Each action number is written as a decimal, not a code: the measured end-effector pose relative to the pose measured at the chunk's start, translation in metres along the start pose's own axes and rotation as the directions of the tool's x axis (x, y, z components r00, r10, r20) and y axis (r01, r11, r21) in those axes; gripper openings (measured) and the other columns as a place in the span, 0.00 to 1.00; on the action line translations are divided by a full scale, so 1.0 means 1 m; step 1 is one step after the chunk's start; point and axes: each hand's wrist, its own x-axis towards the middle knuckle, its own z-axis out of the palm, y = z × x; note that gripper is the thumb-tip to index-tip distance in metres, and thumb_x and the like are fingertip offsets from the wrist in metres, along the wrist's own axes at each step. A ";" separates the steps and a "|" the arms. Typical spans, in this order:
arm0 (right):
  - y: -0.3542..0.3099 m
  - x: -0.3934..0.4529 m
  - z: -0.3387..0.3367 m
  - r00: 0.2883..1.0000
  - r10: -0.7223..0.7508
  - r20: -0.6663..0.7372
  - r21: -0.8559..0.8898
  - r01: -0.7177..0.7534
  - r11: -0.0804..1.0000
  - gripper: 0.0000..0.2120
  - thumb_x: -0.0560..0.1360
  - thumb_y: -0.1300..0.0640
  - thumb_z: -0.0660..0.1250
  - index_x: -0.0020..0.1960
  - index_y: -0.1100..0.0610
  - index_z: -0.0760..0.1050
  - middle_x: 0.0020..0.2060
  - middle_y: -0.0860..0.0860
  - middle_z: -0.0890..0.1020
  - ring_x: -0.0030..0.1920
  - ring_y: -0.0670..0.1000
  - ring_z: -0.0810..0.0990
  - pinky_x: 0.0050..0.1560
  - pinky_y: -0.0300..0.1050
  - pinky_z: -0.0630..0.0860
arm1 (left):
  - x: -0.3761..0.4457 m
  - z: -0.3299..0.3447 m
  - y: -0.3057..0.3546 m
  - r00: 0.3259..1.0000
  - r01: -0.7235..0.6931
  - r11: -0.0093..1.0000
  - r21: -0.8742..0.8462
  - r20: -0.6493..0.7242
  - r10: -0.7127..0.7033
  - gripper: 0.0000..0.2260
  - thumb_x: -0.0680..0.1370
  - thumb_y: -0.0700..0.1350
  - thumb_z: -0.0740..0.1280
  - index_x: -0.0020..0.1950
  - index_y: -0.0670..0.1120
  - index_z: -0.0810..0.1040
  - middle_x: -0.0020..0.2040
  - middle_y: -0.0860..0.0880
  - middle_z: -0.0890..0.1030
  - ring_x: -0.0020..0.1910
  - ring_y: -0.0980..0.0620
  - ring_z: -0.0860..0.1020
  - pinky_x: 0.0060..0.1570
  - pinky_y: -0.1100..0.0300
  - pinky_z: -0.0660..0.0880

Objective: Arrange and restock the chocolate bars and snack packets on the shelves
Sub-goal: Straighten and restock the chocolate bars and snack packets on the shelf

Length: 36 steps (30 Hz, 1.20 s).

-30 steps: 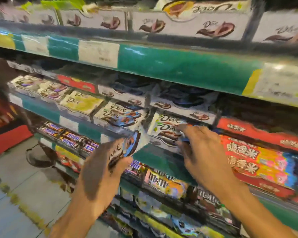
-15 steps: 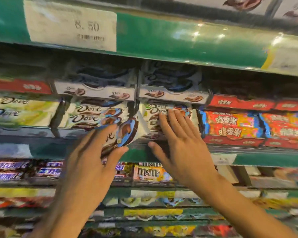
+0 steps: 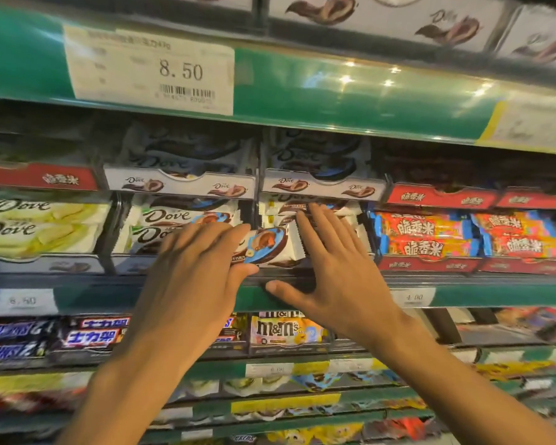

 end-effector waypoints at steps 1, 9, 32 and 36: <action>0.002 0.002 0.001 1.000 -0.003 0.007 -0.012 0.003 1.000 0.50 0.72 0.22 0.50 0.81 0.55 0.48 0.80 0.51 0.49 0.80 0.50 0.43 0.79 0.51 0.42 | 0.002 0.002 -0.001 1.000 -0.007 1.000 0.009 0.007 0.007 0.24 0.75 0.56 0.63 0.69 0.50 0.74 0.62 0.50 0.78 0.63 0.47 0.71 0.61 0.46 0.71; 0.011 0.027 -0.012 0.994 -0.025 0.106 -0.041 0.030 0.999 0.61 0.61 0.15 0.54 0.80 0.54 0.49 0.77 0.47 0.59 0.78 0.50 0.53 0.77 0.64 0.45 | 0.005 0.006 -0.005 0.999 -0.041 0.999 -0.002 -0.008 0.041 0.23 0.74 0.53 0.65 0.68 0.48 0.75 0.59 0.51 0.76 0.60 0.52 0.67 0.59 0.47 0.72; 0.060 0.001 -0.022 0.972 -0.142 -0.187 0.215 0.182 0.960 0.21 0.77 0.46 0.69 0.69 0.49 0.73 0.59 0.46 0.80 0.58 0.50 0.76 0.58 0.51 0.71 | 0.014 0.025 0.020 0.992 -0.080 0.977 -0.200 -0.111 0.058 0.25 0.76 0.54 0.69 0.71 0.51 0.71 0.69 0.54 0.72 0.68 0.57 0.63 0.65 0.70 0.50; 0.056 0.001 -0.014 0.971 -0.037 -0.236 0.168 0.078 0.983 0.14 0.78 0.52 0.68 0.63 0.50 0.78 0.61 0.48 0.80 0.62 0.52 0.75 0.62 0.54 0.71 | 0.011 0.036 0.012 0.992 -0.021 0.989 -0.147 -0.129 0.002 0.15 0.78 0.51 0.68 0.63 0.51 0.78 0.65 0.53 0.73 0.65 0.52 0.69 0.68 0.59 0.57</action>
